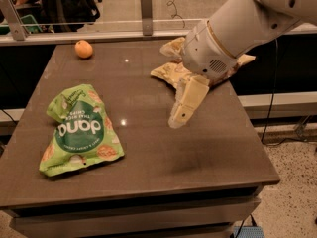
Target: Pick green rice chip bag
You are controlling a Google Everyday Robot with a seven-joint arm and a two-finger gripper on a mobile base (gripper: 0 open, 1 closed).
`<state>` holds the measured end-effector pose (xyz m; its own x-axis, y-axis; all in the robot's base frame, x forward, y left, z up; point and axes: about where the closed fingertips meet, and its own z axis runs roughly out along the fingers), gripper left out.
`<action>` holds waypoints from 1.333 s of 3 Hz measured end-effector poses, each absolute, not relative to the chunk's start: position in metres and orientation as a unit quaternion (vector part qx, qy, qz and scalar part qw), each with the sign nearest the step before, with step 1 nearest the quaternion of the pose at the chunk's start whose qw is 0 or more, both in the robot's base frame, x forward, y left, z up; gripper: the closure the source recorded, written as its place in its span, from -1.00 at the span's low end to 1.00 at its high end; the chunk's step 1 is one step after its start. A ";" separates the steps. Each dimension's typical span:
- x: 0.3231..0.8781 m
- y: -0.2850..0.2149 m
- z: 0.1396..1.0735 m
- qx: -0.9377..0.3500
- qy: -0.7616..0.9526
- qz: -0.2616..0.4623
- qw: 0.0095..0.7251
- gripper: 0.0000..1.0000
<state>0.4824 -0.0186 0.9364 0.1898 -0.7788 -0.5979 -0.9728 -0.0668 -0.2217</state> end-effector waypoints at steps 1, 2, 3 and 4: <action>0.482 -0.018 0.936 -0.716 0.608 0.168 0.299 -1.00; 0.493 0.014 0.927 -0.749 0.552 0.197 0.309 -1.00; 0.510 0.055 0.912 -0.796 0.475 0.218 0.307 -1.00; 0.515 0.100 0.895 -0.839 0.405 0.222 0.288 -1.00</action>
Offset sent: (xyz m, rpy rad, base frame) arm 0.0305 0.0726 -0.0328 0.1267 -0.0438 0.3788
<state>0.5150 0.0996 0.8952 0.5727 -0.5518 -0.6062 -0.8077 -0.5060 -0.3025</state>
